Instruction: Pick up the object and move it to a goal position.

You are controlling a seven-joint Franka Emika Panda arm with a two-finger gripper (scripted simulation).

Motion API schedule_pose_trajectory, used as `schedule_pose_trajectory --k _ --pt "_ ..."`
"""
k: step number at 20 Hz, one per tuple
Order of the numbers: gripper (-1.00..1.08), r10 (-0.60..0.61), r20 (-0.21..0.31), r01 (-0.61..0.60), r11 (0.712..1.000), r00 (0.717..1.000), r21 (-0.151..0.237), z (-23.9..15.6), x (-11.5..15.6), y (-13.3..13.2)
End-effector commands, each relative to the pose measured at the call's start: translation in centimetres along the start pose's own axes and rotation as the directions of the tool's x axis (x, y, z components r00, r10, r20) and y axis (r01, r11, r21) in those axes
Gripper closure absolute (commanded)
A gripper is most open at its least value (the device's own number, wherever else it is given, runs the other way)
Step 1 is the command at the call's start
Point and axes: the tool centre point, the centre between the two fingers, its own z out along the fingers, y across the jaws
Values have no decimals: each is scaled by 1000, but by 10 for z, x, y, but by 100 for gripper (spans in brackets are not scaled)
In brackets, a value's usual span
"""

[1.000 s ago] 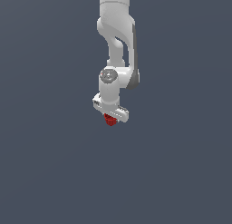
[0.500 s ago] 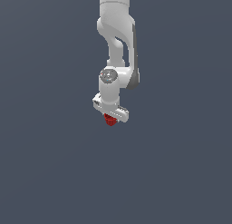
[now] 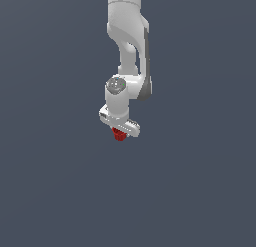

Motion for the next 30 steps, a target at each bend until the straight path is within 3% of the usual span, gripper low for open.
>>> schedule_pose_trajectory --k 1,19,30 --pt "108 0 -2 0 1000 1000 1 -4 12 1" --pt "108 0 -1 0 1000 1000 0 -34 127 14" --pt "108 1 -1 -1 1000 1000 0 -47 181 19"
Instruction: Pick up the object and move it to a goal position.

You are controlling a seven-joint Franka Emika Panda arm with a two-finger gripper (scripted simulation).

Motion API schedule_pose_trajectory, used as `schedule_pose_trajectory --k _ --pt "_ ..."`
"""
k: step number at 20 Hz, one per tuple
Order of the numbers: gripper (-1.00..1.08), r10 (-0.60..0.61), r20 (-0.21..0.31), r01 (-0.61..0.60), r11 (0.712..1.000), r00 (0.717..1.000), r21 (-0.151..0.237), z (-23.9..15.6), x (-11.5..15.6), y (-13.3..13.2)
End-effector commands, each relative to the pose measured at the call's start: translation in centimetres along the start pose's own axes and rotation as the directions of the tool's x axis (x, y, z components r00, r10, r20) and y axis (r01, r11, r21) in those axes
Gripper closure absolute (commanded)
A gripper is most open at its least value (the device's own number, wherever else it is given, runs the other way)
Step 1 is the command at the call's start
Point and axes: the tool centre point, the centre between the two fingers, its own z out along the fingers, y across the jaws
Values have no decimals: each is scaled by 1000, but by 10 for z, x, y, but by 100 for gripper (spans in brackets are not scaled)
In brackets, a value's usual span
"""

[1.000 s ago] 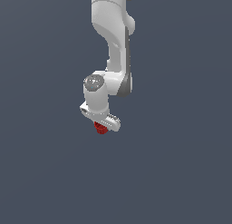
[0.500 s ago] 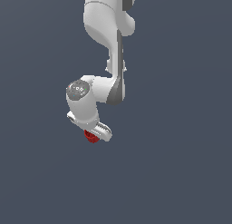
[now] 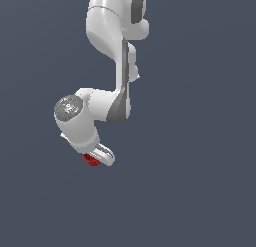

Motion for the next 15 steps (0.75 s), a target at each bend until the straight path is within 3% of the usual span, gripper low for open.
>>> schedule_pose_trajectory --k 1,15 --pt "108 0 -1 0 1000 1000 1 -3 10 1" --pt "108 0 -1 0 1000 1000 1 -8 30 2"
